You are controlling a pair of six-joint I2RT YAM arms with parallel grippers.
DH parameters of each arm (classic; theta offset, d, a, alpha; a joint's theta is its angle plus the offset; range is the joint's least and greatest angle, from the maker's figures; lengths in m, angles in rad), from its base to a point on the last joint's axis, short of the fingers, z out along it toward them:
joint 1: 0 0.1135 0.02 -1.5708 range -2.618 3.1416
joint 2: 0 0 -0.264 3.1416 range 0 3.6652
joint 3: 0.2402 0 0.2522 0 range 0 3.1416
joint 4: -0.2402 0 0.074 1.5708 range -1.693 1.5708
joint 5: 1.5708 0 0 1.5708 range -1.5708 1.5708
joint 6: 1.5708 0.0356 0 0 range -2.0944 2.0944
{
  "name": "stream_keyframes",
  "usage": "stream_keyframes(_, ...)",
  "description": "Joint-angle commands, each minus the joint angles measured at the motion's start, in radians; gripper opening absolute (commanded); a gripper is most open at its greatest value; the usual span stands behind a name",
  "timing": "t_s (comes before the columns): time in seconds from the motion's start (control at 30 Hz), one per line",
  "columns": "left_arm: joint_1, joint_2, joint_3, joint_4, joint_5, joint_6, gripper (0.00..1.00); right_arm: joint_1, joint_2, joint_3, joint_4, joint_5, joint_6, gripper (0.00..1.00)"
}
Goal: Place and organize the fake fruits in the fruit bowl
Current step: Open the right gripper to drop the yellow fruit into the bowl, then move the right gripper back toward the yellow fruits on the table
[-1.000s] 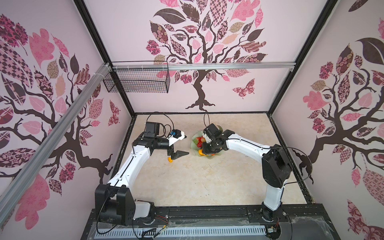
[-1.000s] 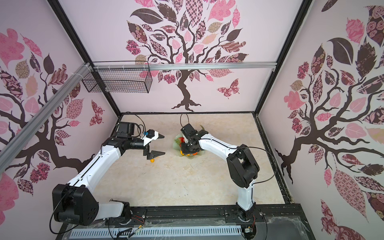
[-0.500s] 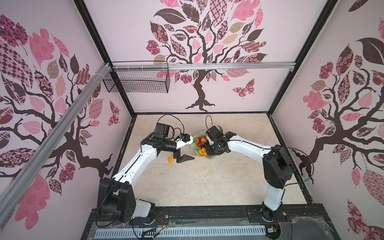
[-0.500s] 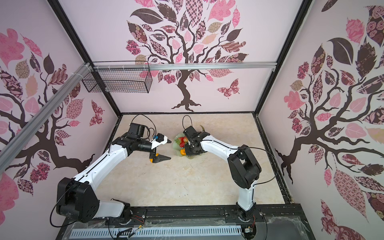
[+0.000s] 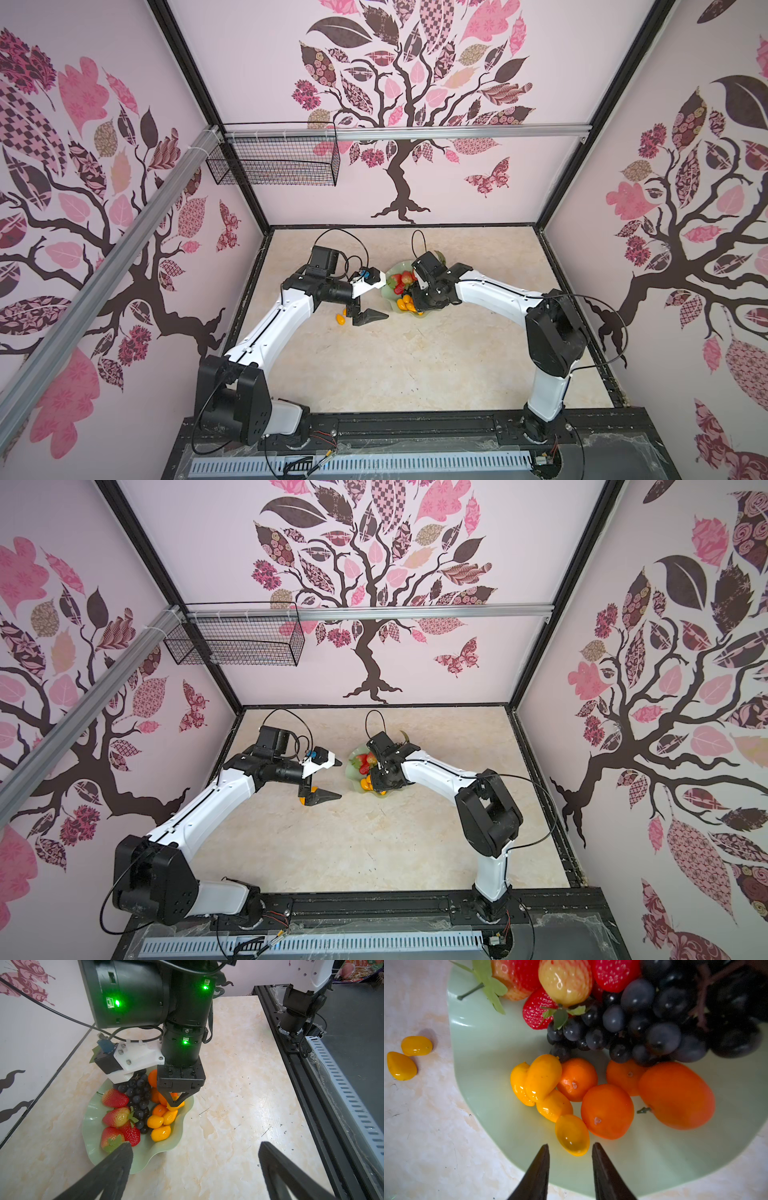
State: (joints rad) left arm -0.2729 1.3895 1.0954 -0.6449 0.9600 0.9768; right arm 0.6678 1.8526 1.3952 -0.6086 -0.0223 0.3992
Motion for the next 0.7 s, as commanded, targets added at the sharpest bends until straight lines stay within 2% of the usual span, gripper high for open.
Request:
stream_keyframes(0.0,0.000,-0.011,-0.017,-0.021,-0.013,0.021,0.99,-0.003,-0.022,0.020,-0.018,0.007,-0.010,0.38)
stream_keyframes(0.27,0.025,-0.046,-0.019,-0.051,-0.037,0.062,0.99,-0.001,-0.062,0.055,-0.009,-0.036,-0.032,0.39)
stream_keyframes(0.67,0.155,-0.053,-0.006,-0.040,0.025,0.059,0.99,0.061,-0.008,0.179,-0.033,-0.039,-0.031,0.40)
